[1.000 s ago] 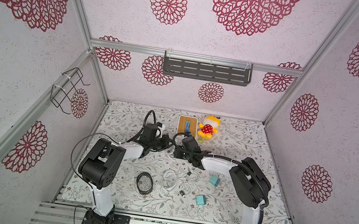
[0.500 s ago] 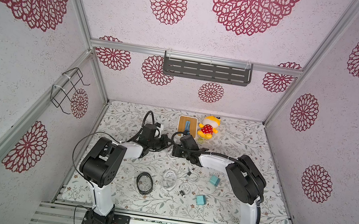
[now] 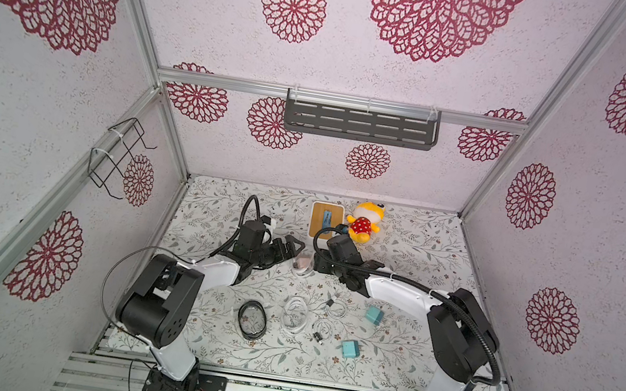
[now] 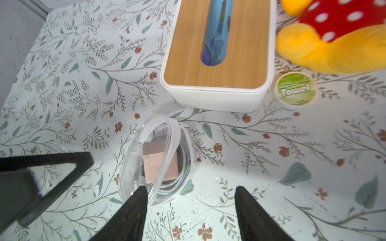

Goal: Pack away charging kits
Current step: Place the storage bag at the center of the board, then close the storage bag at the center of the board.

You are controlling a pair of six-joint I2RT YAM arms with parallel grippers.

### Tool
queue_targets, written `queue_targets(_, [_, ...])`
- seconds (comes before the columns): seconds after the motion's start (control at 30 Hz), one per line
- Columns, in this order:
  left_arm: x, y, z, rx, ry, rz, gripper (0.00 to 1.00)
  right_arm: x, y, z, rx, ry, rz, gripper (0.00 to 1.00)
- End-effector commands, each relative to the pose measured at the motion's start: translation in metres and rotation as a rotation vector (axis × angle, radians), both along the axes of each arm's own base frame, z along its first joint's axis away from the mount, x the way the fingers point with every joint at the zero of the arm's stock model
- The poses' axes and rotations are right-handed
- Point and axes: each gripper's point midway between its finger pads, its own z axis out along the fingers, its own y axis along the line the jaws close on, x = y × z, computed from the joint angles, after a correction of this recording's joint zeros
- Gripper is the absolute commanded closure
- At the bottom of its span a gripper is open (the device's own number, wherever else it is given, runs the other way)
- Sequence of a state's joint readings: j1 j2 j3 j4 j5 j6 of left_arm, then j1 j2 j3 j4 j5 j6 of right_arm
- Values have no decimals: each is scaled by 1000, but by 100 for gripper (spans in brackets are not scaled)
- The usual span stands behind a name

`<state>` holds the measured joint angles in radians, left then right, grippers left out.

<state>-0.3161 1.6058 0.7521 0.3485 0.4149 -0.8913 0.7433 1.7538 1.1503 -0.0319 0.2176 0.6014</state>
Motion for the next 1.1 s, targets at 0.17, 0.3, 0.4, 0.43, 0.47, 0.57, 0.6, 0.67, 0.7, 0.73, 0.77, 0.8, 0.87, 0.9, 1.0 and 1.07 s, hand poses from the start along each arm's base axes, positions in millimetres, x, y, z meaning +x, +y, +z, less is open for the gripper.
queue_targets(0.17, [-7, 70, 51, 107, -209, 305, 2, 0, -3, 54, 93, -94, -10, 27])
queue_targets(0.3, [-3, 79, 40, 172, -153, 324, 2, 9, 26, 44, 98, -51, 55, 36])
queue_targets(0.4, [6, 80, 18, 179, -53, 308, 2, 19, 41, 30, 78, -16, 80, 41])
queue_targets(0.43, [11, 79, 8, 157, -15, 292, 2, 22, 44, 23, 68, -1, 78, 43])
queue_targets(0.47, [14, 77, -2, 136, 23, 278, 2, 25, 47, 17, 61, 9, 81, 44])
queue_targets(0.57, [24, 72, -30, 45, 120, 238, 1, 27, 54, 1, 68, 46, 76, 50])
queue_targets(0.6, [26, 69, -34, 11, 134, 223, 1, 27, 55, -5, 75, 58, 72, 52])
queue_targets(0.67, [30, 63, -41, -30, 156, 195, 1, 25, 58, -18, 91, 90, 62, 59])
queue_targets(0.7, [30, 62, -44, -34, 164, 188, 1, 24, 57, -24, 88, 101, 50, 62])
queue_targets(0.73, [31, 61, -43, -35, 162, 181, 2, 23, 55, -30, 84, 111, 39, 65])
queue_targets(0.77, [31, 59, -42, -37, 161, 172, 2, 23, 52, -33, 76, 112, 27, 67])
queue_targets(0.8, [32, 57, -40, -36, 156, 161, 2, 22, 49, -35, 71, 112, 17, 68])
queue_targets(0.87, [33, 50, -36, -35, 152, 123, 2, 20, 44, -37, 71, 108, 6, 70])
queue_targets(0.9, [34, 48, -38, -29, 159, 113, 2, 19, 43, -37, 75, 104, 4, 70])
queue_targets(1.0, [34, 35, -42, -22, 172, 76, 2, 19, 43, -37, 89, 97, 4, 72])
queue_targets(1.07, [35, 28, -43, -12, 181, 48, 2, 19, 47, -37, 104, 97, 15, 72])
